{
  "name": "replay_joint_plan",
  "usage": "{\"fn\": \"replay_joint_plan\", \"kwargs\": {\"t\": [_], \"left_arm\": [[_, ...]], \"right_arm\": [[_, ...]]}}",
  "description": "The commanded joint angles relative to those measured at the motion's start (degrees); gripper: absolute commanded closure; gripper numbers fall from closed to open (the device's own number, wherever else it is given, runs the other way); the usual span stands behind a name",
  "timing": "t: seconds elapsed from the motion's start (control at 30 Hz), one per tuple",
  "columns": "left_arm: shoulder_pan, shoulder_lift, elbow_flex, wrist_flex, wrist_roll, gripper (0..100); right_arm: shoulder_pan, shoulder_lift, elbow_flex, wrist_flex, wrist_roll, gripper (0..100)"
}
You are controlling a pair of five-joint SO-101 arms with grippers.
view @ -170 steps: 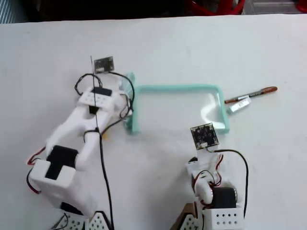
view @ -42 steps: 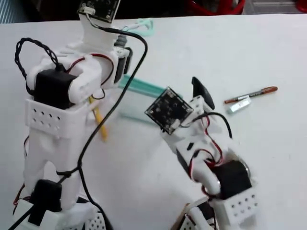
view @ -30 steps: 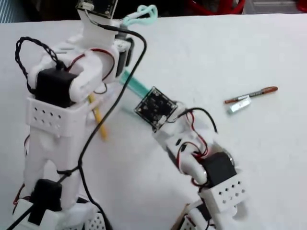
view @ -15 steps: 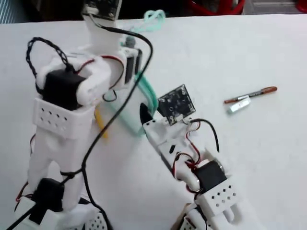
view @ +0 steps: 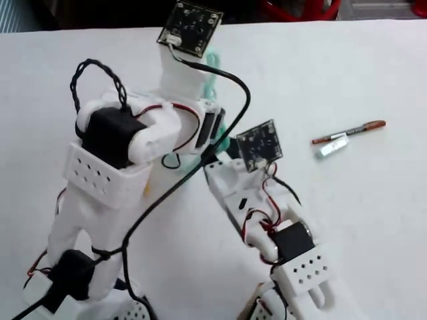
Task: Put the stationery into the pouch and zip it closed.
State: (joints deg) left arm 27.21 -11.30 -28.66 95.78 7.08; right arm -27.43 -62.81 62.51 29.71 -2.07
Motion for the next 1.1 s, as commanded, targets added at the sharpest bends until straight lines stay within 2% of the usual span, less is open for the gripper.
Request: {"fn": "replay_joint_plan", "kwargs": {"t": [0.0,0.13,0.33,0.47,0.67,0.9,1.07], "left_arm": [[0.04,-4.53,-0.79,0.44,0.18,89],[0.31,-9.45,-0.35,2.46,0.18,89],[2.24,-11.56,2.37,5.36,0.18,89],[4.97,-11.56,10.46,2.02,-0.18,89],[9.89,-11.74,20.48,-4.48,-5.71,89],[10.59,-11.56,25.05,-4.75,-6.07,89],[10.33,-12.0,29.89,-4.84,-12.13,89]], "right_arm": [[4.35,-1.1,-0.53,-1.19,-2.55,98.1],[7.08,-1.45,-1.05,0.4,-5.01,98.1],[6.73,-7.52,-1.23,3.82,-5.45,98.1],[6.81,-10.77,-1.23,5.93,-5.36,98.1],[7.08,-11.38,-1.23,6.2,-5.36,98.1],[7.16,-11.38,-1.58,5.93,-5.36,98.1],[9.1,-11.3,-1.49,5.85,-5.27,98.1]]}}
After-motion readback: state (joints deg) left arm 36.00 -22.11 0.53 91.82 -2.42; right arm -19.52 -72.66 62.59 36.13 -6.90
